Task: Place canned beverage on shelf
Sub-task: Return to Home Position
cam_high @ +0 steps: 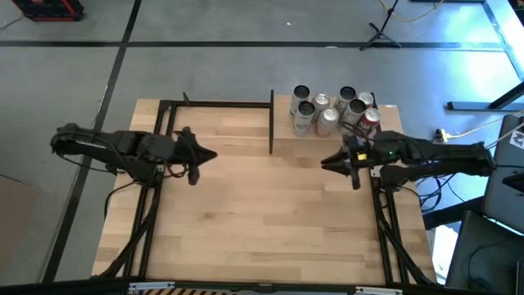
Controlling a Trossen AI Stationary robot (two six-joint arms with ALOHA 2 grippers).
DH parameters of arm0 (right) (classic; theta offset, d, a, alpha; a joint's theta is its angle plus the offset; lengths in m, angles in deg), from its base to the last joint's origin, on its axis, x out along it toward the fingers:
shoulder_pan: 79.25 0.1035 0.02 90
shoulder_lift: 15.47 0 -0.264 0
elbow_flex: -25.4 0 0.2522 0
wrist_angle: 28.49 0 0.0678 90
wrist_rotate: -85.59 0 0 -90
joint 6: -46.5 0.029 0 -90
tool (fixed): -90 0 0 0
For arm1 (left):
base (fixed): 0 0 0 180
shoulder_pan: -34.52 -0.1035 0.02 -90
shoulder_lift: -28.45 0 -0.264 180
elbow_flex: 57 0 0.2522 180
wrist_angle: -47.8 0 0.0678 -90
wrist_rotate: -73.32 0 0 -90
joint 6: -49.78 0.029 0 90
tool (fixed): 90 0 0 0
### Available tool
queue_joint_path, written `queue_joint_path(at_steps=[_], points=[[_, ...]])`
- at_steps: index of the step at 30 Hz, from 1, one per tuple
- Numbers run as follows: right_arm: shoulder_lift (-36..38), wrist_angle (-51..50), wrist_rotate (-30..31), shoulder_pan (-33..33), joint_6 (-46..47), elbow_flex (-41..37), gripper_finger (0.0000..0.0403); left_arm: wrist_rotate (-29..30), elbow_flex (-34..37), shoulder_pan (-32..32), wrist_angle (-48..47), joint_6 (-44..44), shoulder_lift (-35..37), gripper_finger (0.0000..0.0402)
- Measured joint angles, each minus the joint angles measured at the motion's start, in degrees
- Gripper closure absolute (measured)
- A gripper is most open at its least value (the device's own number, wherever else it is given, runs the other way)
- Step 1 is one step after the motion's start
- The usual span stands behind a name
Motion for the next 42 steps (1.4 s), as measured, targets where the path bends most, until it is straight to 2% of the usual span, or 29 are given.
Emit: queue_joint_path(at_steps=[2, 4, 7, 8, 10, 12, 15, 22, 29, 37, 39, 42], points=[[2.57, -0.51, 0.04, 0.01, 1.89, -2.33, 0.0334, 0.28, 0.65, 0.00, -0.90, -0.56, 1.79, 0.0380], [3.83, 4.12, 0.02, 0.02, 2.23, -3.91, 0.0334, 0.12, 1.11, 0.04, 0.13, -0.83, 3.02, 0.0380], [6.72, 6.65, -2.82, 0.03, -5.41, -7.53, 0.0334, -0.75, 4.38, 0.52, 3.13, 7.23, 3.96, 0.0380], [7.52, 8.87, -3.70, 0.00, -6.36, -8.78, 0.0334, -2.43, 6.56, 0.90, 5.96, 10.01, 4.80, 0.0380], [9.56, 12.59, -3.77, 0.00, -6.75, -12.08, 0.0334, -9.42, 11.81, 1.40, 13.91, 14.91, 7.01, 0.0380], [12.12, 15.14, -3.30, -0.01, -6.88, -15.57, 0.0334, -14.67, 16.52, 1.36, 21.57, 16.83, 9.95, 0.0380], [15.75, 18.57, -2.95, -0.04, -6.72, -21.02, 0.0334, -17.33, 22.79, 1.29, 26.68, 16.59, 14.67, 0.0380], [24.16, 26.63, -2.42, -0.04, -6.73, -31.70, 0.0333, -14.70, 32.55, 1.31, 29.64, 18.27, 24.64, 0.0379], [31.13, 27.61, 5.56, -0.04, -5.71, -37.49, 0.0333, -11.23, 39.01, 1.20, 29.75, 19.52, 33.13, 0.0379], [38.60, 27.54, 5.81, -0.04, -6.66, -41.93, 0.0333, -11.77, 46.09, 0.28, 27.19, 17.69, 47.91, 0.0379], [40.19, 26.27, 5.95, -0.04, -6.53, -42.51, 0.0333, -11.88, 46.35, 0.08, 25.78, 16.49, 47.85, 0.0379], [40.70, 24.56, 5.95, 0.01, -6.51, -42.49, 0.0333, -15.48, 47.15, 0.09, 25.78, 15.12, 47.87, 0.0379]])
